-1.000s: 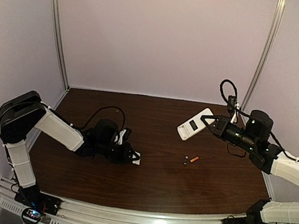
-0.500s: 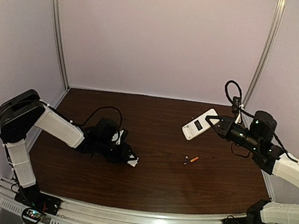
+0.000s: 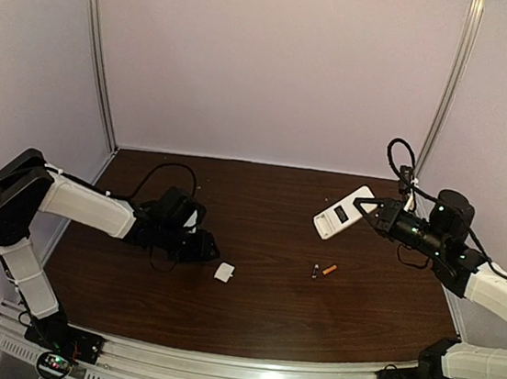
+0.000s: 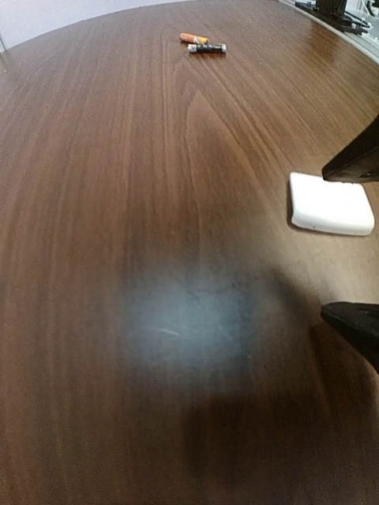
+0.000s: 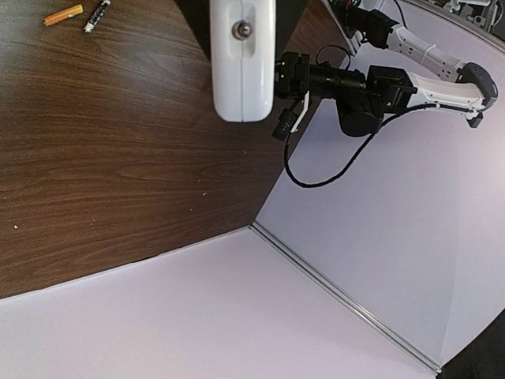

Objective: Load the batteries into the remote control
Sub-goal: Load the battery cover at the center of the board, then pick up the battery from the center of the board.

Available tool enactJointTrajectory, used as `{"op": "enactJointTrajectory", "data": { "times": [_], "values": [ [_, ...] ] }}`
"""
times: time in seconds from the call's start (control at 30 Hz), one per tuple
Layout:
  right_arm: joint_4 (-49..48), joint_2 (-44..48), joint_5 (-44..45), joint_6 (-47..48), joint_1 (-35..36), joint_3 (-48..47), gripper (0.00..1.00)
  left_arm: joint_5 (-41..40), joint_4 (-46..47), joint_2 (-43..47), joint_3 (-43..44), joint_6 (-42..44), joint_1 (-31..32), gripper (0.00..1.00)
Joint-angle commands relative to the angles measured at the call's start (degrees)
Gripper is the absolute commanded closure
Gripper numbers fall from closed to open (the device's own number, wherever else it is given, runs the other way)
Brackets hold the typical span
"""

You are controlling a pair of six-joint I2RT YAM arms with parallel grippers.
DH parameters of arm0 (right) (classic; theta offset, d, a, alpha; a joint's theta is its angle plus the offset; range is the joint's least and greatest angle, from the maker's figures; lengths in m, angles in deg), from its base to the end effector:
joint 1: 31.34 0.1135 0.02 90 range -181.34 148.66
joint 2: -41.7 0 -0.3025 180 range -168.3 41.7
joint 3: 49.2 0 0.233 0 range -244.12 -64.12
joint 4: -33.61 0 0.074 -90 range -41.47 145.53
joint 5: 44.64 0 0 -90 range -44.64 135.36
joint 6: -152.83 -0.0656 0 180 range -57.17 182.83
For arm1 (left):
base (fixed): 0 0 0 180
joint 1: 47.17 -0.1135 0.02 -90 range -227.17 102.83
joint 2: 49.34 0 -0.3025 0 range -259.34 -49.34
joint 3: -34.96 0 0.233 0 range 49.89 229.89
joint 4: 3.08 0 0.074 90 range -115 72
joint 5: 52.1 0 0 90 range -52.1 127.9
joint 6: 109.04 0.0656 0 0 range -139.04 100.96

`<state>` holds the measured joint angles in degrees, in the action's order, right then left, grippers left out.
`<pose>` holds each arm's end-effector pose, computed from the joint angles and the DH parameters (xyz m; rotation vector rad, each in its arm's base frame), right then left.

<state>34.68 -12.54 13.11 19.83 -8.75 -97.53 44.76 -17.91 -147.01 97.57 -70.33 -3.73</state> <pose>0.1744 0.1105 0.3192 -0.1345 1.8542 1.3010 0.2420 -0.2400 0.1730 -0.1228 2.6324 -0.8145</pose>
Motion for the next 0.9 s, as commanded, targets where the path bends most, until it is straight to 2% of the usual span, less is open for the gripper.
{"op": "enactJointTrajectory", "data": {
  "times": [0.0,0.13,0.23,0.4,0.5,0.6,0.87],
  "values": [
    [0.8,1.7,-3.3,0.1,-1.9,1.0,1.0,-3.3,-3.7,2.2,5.9,10.1,0.5,0.47],
    [1.8,2.1,-7.4,-0.7,-3.9,1.4,1.0,-2.5,-2.3,1.2,10.8,18.4,3.4,0.45],
    [4.5,1.9,-11.1,0.1,-5.0,0.9,1.0,1.4,-0.6,0.2,14.3,23.0,4.9,0.45],
    [8.8,0.6,-17.7,4.1,-5.2,0.1,1.0,15.9,8.1,0.9,17.0,28.8,7.2,0.45],
    [8.5,-0.3,-23.1,5.1,-5.1,-0.1,1.0,25.9,12.0,0.7,18.0,29.2,8.5,0.46],
    [7.5,-0.9,-26.6,5.4,-4.8,-0.5,1.0,32.5,15.1,-0.5,19.9,28.4,10.2,0.45],
    [6.5,-3.1,-30.8,6.3,-1.8,-3.2,1.0,38.2,19.1,-4.6,24.1,23.2,12.3,0.47]
  ]
}}
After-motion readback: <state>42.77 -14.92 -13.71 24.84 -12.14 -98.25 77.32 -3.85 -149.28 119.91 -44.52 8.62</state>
